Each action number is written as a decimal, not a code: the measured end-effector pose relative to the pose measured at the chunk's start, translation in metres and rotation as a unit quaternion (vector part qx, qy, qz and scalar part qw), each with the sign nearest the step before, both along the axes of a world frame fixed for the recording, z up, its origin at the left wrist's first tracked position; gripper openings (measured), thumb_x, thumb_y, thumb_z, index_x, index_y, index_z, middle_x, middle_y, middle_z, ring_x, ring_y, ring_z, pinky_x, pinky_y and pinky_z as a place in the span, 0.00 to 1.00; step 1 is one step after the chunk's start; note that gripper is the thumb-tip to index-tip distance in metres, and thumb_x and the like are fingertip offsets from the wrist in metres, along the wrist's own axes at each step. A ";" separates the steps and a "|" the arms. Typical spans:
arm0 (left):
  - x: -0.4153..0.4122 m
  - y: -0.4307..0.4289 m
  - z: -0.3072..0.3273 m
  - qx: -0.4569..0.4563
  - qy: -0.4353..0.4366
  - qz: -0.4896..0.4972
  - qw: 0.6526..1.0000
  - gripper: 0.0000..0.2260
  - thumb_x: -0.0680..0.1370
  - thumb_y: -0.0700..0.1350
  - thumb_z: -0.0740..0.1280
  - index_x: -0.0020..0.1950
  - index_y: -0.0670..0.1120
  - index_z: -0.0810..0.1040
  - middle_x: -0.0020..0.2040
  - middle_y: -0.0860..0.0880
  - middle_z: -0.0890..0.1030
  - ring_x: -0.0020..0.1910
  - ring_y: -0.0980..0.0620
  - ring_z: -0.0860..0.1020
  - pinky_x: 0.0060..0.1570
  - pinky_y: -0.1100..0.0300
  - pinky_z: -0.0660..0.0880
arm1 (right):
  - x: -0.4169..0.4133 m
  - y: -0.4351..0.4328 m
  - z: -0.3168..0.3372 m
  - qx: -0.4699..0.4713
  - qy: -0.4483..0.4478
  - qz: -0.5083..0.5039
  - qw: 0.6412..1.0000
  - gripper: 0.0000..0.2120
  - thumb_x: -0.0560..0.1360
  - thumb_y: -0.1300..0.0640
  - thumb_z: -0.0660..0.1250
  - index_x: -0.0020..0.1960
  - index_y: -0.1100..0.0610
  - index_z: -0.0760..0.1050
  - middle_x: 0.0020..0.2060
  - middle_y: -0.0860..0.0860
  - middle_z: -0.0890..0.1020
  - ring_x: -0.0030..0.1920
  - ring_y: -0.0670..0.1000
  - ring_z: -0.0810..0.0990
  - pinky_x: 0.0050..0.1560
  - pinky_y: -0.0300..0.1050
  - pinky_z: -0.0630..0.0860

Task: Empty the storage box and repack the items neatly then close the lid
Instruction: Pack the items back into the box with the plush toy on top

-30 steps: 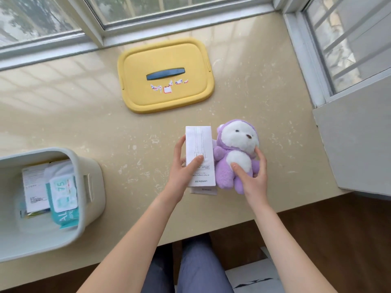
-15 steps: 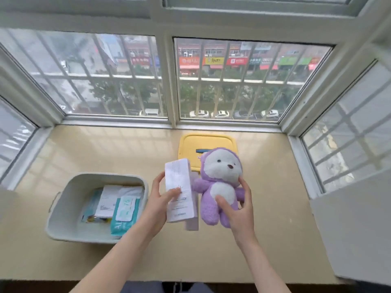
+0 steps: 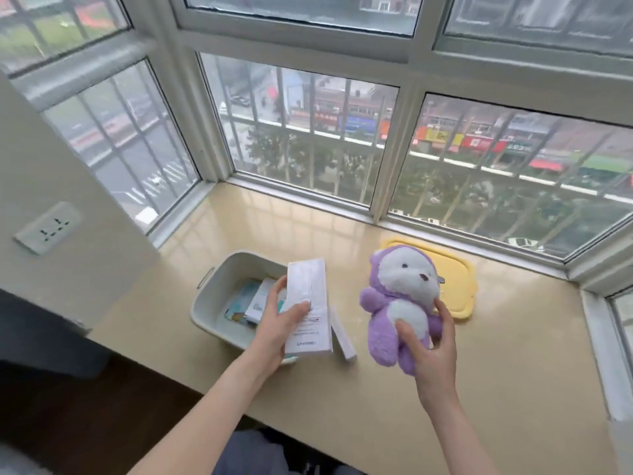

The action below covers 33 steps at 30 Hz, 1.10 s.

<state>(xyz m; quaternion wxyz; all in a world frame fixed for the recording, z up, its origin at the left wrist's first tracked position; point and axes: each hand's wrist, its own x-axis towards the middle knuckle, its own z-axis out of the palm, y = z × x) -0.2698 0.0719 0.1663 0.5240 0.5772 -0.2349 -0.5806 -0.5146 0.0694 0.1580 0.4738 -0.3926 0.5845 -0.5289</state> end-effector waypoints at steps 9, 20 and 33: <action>0.096 0.001 -0.016 0.008 -0.008 -0.020 1.000 0.31 0.74 0.39 0.74 0.71 0.56 0.66 0.51 0.50 0.85 0.47 0.44 0.85 0.44 0.48 0.81 | 0.082 -0.001 -0.003 -0.012 0.032 -0.020 0.999 0.36 0.64 0.51 0.77 0.69 0.41 0.69 0.60 0.50 0.78 0.60 0.49 0.79 0.64 0.53 0.75; 0.275 -0.028 -0.031 0.052 -0.060 -0.081 0.994 0.26 0.77 0.40 0.70 0.66 0.63 0.66 0.49 0.42 0.85 0.41 0.43 0.84 0.34 0.50 0.80 | 0.210 0.003 -0.023 0.024 0.031 -0.110 0.993 0.38 0.61 0.44 0.78 0.70 0.41 0.70 0.59 0.48 0.79 0.61 0.52 0.79 0.63 0.63 0.75; 0.253 -0.091 -0.161 0.094 -0.216 -0.198 0.952 0.30 0.74 0.44 0.71 0.71 0.63 0.63 0.61 0.52 0.80 0.55 0.52 0.80 0.55 0.52 0.78 | 0.260 -0.038 -0.097 0.086 0.044 -0.124 0.988 0.39 0.61 0.45 0.79 0.70 0.43 0.70 0.61 0.49 0.80 0.62 0.52 0.79 0.64 0.63 0.74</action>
